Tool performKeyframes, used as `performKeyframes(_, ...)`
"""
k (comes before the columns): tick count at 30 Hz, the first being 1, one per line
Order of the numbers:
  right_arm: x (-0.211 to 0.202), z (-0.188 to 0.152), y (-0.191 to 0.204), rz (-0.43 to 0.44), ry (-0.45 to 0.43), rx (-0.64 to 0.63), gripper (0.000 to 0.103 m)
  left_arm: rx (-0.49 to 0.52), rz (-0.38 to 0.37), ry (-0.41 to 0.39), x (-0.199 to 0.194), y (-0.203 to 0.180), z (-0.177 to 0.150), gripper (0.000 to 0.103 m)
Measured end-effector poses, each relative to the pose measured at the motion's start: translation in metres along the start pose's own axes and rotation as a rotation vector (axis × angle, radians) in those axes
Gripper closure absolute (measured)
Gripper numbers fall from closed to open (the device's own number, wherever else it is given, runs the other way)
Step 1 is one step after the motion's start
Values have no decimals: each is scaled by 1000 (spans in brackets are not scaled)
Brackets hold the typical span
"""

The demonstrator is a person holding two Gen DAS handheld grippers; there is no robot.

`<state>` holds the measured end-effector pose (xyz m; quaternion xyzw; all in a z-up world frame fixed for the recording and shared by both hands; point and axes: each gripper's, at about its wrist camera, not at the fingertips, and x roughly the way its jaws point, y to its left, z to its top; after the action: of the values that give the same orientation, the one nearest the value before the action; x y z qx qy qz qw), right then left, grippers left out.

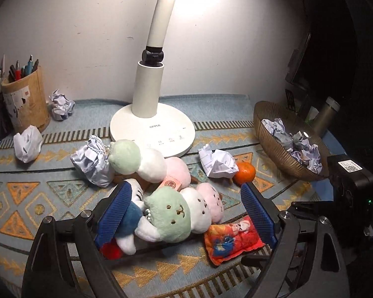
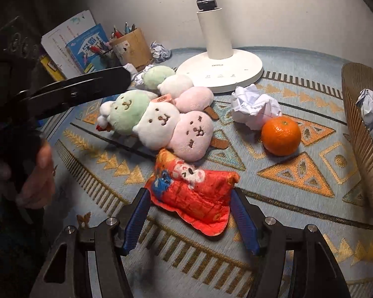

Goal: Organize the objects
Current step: 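Move both tools back toward the plush toys and red snack bag, then grasp the red snack bag with the right gripper while the left gripper grasps the pastel plush stack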

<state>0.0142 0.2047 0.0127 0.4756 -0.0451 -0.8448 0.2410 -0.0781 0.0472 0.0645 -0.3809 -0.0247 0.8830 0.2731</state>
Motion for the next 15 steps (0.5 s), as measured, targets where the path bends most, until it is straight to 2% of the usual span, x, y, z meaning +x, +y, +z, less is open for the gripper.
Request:
performKeyframes(2,-7,-14,10,122,40,0,38,3,-39,43,5,-6,-10,14)
performKeyframes(3,-11,-21,15,140,50,-6,38,9,-56,58,5,-9,-15,14)
performKeyframes(4,-16,-26,18,112,43,-18,38,24,-76,77,4,-13,-20,14)
performKeyframes(8,-28,-30,25,-106,-28,-138,38,60,-135,152,-6,-20,-47,14)
performKeyframes(9,-26,-28,26,-119,-25,-158,38,52,-144,153,-11,-19,-52,14)
performKeyframes(11,-18,-25,29,-91,-3,-182,38,23,-159,140,-21,-12,-58,14)
performKeyframes(13,-4,-23,34,-66,28,-198,38,8,-118,127,-28,-4,-60,14)
performKeyframes(15,8,-23,42,-84,40,-217,38,-8,-89,124,-30,4,-60,14)
